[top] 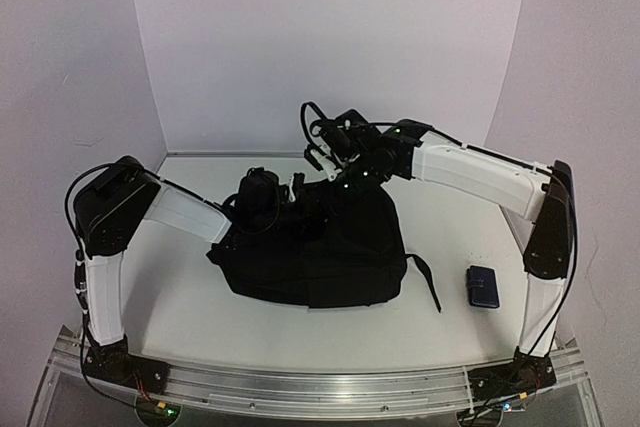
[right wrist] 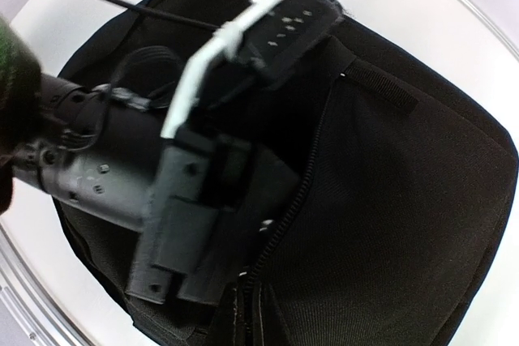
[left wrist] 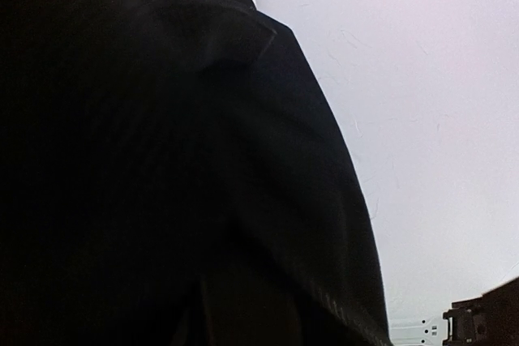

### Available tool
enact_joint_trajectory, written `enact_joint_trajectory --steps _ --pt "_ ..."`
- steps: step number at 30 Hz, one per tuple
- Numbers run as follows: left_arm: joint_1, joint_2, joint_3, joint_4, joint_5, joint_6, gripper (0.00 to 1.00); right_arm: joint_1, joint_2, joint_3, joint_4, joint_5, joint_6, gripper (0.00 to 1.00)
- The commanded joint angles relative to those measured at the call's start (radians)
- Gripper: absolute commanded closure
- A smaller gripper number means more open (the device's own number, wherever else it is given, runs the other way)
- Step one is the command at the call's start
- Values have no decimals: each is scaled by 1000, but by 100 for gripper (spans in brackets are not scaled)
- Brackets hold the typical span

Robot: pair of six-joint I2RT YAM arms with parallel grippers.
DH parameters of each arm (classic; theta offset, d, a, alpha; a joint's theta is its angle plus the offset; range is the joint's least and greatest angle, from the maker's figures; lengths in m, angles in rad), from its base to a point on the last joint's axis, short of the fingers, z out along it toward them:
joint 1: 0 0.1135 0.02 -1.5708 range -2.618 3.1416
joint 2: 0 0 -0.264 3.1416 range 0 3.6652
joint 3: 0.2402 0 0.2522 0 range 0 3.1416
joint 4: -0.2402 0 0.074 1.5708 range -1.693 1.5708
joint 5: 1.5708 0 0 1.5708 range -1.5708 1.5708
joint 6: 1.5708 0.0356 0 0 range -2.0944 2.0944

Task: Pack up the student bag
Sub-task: Place the stationery in the student bag.

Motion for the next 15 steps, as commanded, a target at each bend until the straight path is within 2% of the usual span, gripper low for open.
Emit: enact_joint_trajectory --steps 1,7,15 --pt "-9 -153 -58 -55 -78 65 56 -31 -92 -15 31 -30 22 100" --pt "-10 -242 -104 -219 -130 99 44 -54 -101 -54 31 -56 29 100" --pt "-10 -397 -185 -284 -189 166 46 -63 -118 -97 33 -86 20 100"
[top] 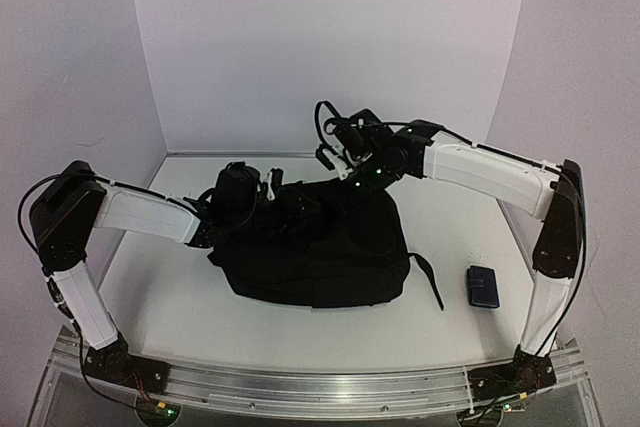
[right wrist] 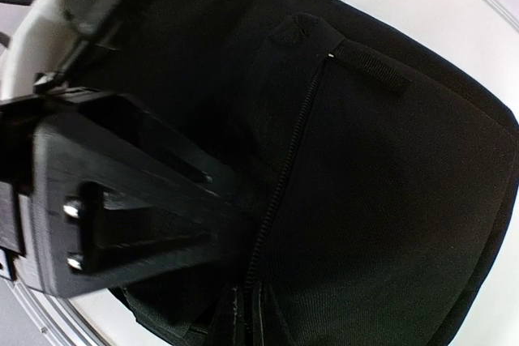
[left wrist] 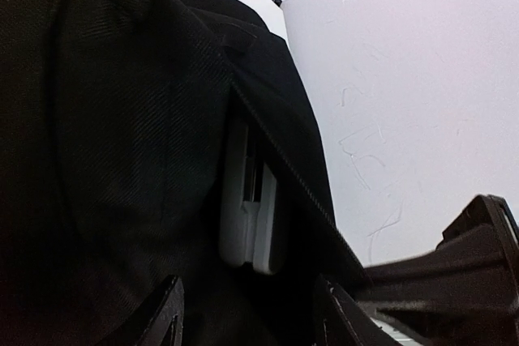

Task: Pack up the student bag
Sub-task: Place the stationery in the student bag, then pick up the personal item from the center of the board.

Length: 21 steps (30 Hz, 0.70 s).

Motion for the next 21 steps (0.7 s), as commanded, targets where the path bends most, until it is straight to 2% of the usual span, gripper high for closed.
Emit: enact_joint_trajectory --steps 1,5,11,14,18,21 --pt "-2 -143 -32 -66 -61 85 45 -11 -66 -18 3 -26 -6 100" --pt "-2 -262 -25 -195 -107 167 32 -11 -67 -10 -5 -53 -30 81" --pt "-2 -370 -18 -361 -176 242 14 -65 -146 -17 -23 -118 -100 30" --pt "-2 -406 -23 -406 -199 259 6 -141 -211 -71 -48 -128 -135 12" --pt "-3 -446 -35 -461 -232 274 0 -296 -313 -205 -102 -106 -191 2" --pt "-2 -471 -36 -491 -266 286 0 -431 -400 -373 -141 -64 -246 2"
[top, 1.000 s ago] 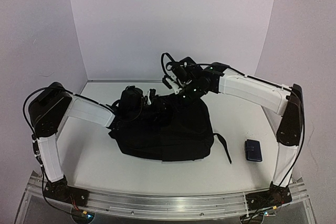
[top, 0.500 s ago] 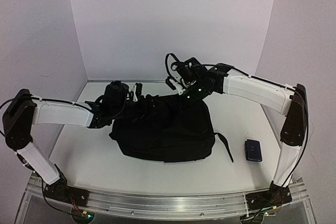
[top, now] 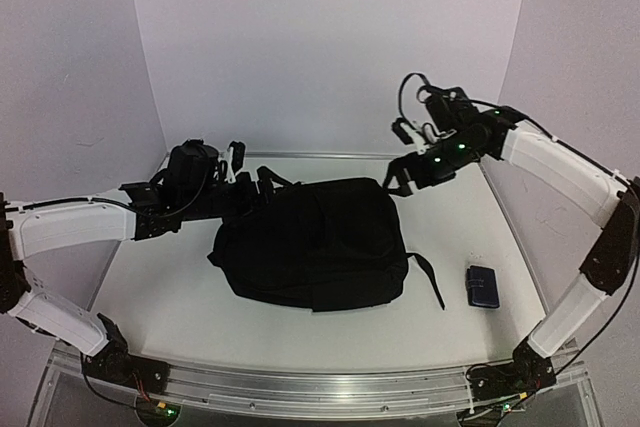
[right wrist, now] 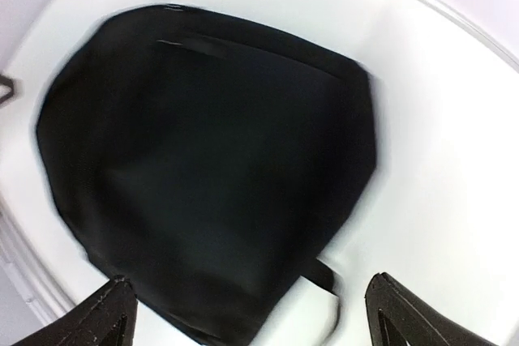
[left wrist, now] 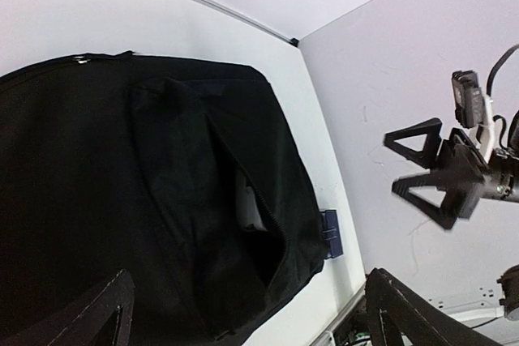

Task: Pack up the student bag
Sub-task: Pick up the personal item from the center of the board.

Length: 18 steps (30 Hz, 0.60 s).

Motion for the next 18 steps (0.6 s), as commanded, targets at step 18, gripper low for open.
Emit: enact_joint_trajectory --steps 18 --pt "-2 -106 -26 -77 -148 99 0 -512 -30 -471 -375 115 -456 2"
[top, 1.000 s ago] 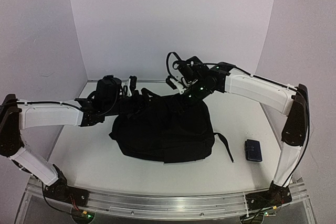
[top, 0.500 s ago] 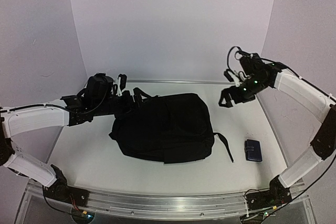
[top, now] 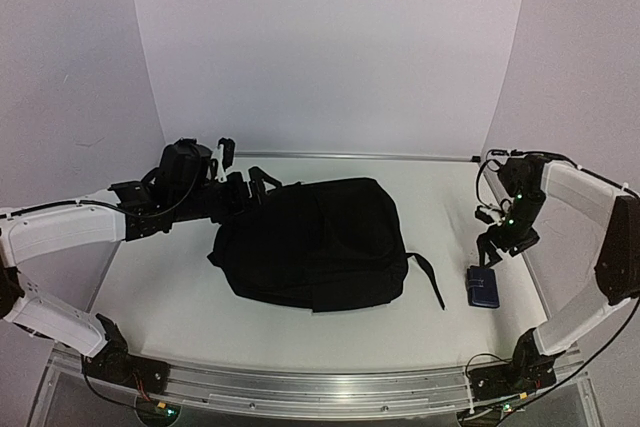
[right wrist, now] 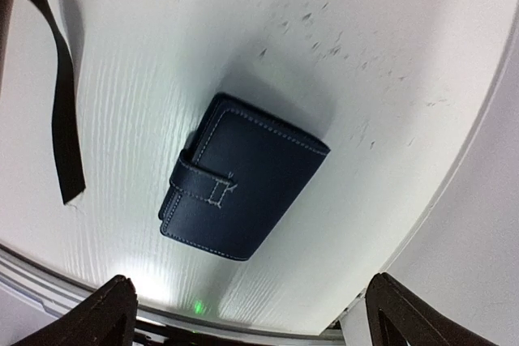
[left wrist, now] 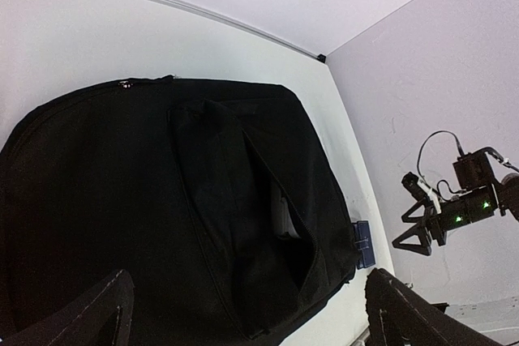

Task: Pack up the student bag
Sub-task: Pick up the personal item from the center of the board.

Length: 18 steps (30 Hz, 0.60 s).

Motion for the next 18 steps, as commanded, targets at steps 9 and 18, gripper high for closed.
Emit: enact_joint_trajectory --steps 9,18 --pt "-1 -102 -50 -7 -65 35 0 3 335 16 -53 -33 -85 2" --pt "-1 -114 -56 -7 -69 39 0 36 414 98 40 -52 11 2"
